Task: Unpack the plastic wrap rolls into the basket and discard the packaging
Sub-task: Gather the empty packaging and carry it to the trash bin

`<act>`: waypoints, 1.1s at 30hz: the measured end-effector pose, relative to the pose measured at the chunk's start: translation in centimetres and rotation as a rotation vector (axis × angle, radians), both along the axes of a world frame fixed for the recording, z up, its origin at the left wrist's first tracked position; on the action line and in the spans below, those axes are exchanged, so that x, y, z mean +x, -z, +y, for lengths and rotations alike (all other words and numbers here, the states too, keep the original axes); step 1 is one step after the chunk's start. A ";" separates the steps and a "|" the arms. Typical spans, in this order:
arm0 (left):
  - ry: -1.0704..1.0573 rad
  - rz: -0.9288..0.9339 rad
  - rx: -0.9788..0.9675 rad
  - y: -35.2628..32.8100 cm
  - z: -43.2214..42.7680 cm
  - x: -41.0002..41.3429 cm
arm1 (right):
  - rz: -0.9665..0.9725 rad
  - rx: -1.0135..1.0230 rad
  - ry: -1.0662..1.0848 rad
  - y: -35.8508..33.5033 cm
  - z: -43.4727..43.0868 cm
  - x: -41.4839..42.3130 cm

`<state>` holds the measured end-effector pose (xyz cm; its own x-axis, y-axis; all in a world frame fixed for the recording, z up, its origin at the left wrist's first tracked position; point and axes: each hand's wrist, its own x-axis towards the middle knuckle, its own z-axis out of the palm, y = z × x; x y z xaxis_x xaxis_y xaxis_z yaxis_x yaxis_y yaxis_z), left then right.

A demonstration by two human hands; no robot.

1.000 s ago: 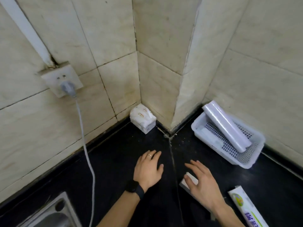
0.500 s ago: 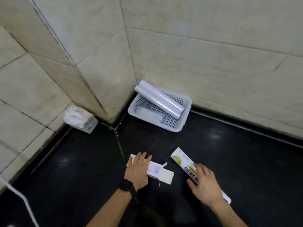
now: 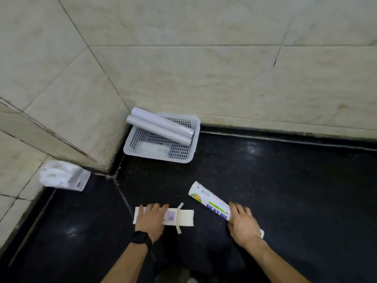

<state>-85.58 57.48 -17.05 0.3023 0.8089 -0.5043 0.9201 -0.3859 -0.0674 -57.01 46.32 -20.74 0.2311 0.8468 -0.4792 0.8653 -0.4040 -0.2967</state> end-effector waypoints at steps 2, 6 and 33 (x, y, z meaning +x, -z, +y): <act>0.019 0.010 -0.015 -0.1 0.4 0.0 | 0.022 0.005 0.006 -0.2 0.0 0.2; -0.027 -0.062 0.000 -1.0 1.5 1.0 | 0.108 0.003 0.152 -1.6 -0.5 0.5; 1.024 -0.533 -0.495 -9.8 -30.8 43.7 | 0.279 0.800 1.934 -10.8 -47.1 4.7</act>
<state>-41.84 26.65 -7.29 0.9380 -0.1584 -0.3085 0.0517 -0.8157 0.5762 -52.28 -0.81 -9.94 0.8582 -0.3338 -0.3899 -0.4826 -0.2660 -0.8345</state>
